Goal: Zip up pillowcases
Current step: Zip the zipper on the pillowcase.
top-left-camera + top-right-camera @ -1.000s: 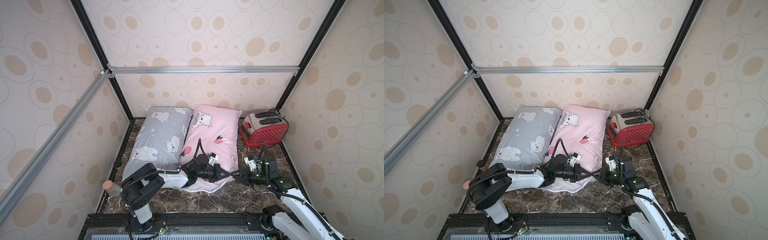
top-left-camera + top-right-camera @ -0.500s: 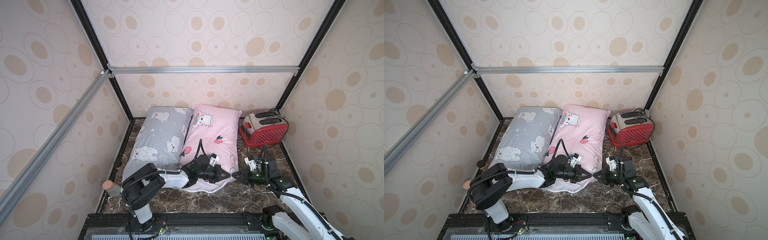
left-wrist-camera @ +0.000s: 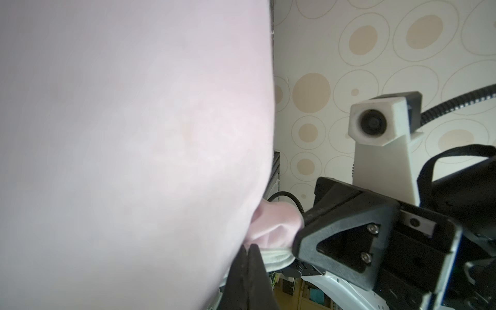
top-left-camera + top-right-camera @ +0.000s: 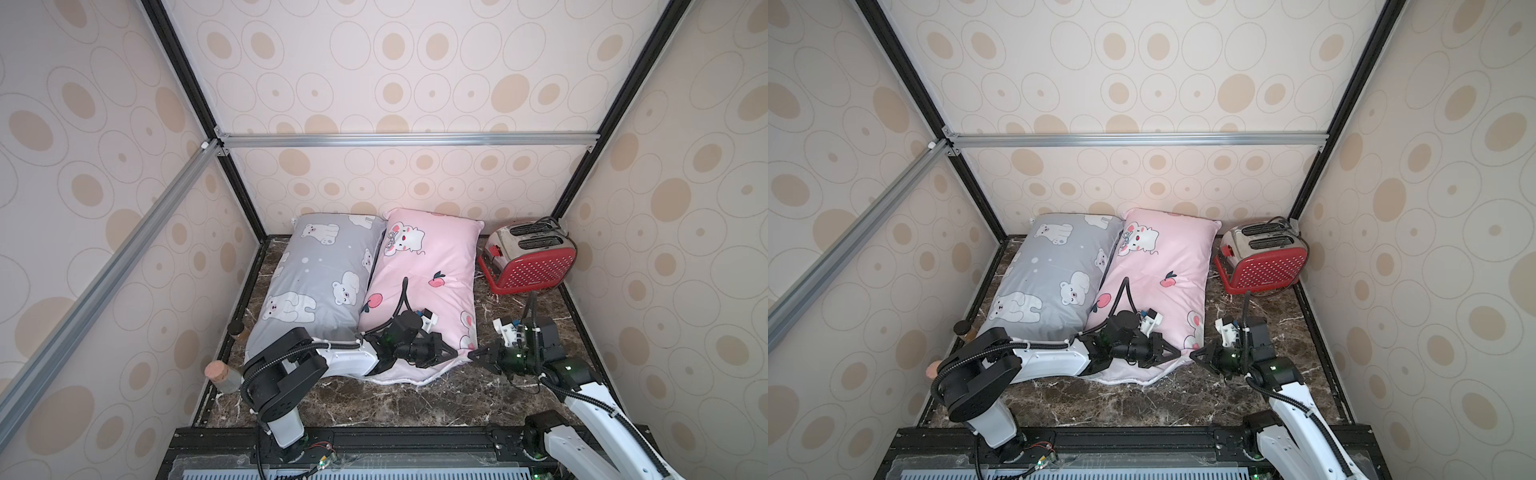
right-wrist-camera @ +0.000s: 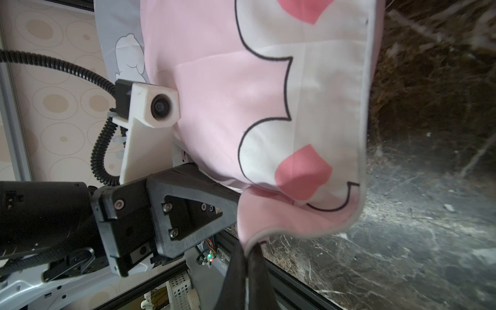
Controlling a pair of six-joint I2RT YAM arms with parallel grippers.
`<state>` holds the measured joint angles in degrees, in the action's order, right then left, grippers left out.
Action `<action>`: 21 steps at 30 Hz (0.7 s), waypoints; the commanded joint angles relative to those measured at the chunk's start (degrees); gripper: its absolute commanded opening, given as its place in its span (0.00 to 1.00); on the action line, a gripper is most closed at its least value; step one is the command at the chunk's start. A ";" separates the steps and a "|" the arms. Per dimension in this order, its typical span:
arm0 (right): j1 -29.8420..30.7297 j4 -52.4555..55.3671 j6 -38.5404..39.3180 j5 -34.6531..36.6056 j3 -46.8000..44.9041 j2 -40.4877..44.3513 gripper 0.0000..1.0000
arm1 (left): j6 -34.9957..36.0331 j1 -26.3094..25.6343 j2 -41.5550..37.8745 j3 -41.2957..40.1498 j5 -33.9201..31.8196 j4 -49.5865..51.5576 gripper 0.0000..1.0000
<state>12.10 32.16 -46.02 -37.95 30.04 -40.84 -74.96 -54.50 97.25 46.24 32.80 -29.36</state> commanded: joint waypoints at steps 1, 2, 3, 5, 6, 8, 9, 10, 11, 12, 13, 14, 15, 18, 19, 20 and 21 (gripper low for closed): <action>-0.97 3.89 0.81 2.36 2.75 1.67 0.00 | 2.12 -0.35 -1.91 -0.55 -3.12 4.04 0.00; -1.21 4.66 1.05 2.77 3.43 1.98 0.00 | 2.74 -0.36 -2.26 -0.77 -3.58 5.56 0.00; -1.45 5.57 1.31 3.29 4.29 2.31 0.00 | 3.56 -0.27 -2.89 -1.11 -4.32 7.65 0.00; -1.88 7.81 2.23 4.64 6.11 2.90 0.00 | 5.71 -0.27 -4.17 -1.41 -6.16 12.55 0.00; -1.99 9.57 3.30 5.88 7.26 2.96 0.00 | 6.91 -0.28 -4.94 -1.54 -7.09 15.29 0.00; -1.99 12.61 5.94 8.13 9.12 2.88 0.00 | 8.95 -0.28 -6.33 -1.70 -9.05 20.44 0.00; -2.05 13.83 6.91 9.16 9.83 2.88 0.00 | 10.19 -0.37 -7.08 -1.58 -9.89 23.12 0.00; -2.08 14.51 7.48 9.68 10.29 2.88 0.00 | 10.97 -0.22 -7.69 -1.74 -10.67 25.10 0.00; -2.16 14.76 7.69 9.86 10.64 2.83 0.00 | 11.37 -0.26 -8.23 -2.06 -11.27 26.42 0.00; -2.24 14.92 7.79 10.00 10.89 2.80 0.00 | 11.84 -0.29 -8.82 -2.49 -11.88 27.77 0.00; -2.25 15.08 7.93 10.38 11.19 2.70 0.00 | 12.18 -0.32 -9.43 -2.96 -12.56 29.16 0.00; -2.34 15.35 8.04 10.85 11.50 2.61 0.00 | 12.79 -0.31 -9.95 -3.22 -13.43 31.05 0.00; -2.34 15.75 8.35 11.55 11.92 2.52 0.00 | 13.64 -0.39 -10.57 -3.37 -14.64 33.76 0.00; -2.43 17.15 9.18 13.53 13.30 2.54 0.00 | 15.67 -0.27 -12.53 -4.43 -17.80 41.14 0.00; -2.43 17.74 9.51 14.13 13.75 2.41 0.00 | 16.54 -0.27 -13.16 -4.64 -19.28 43.96 0.00; -2.43 18.35 9.77 14.84 14.12 2.34 0.00 | 17.21 -0.26 -13.63 -4.75 -20.49 46.20 0.00; -2.48 18.91 10.01 15.62 14.62 2.26 0.00 | 18.14 -0.24 -14.08 -4.78 -22.00 48.91 0.00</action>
<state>10.24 48.95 -37.91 -26.22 41.95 -38.81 -60.84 -54.50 84.58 42.11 17.04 6.35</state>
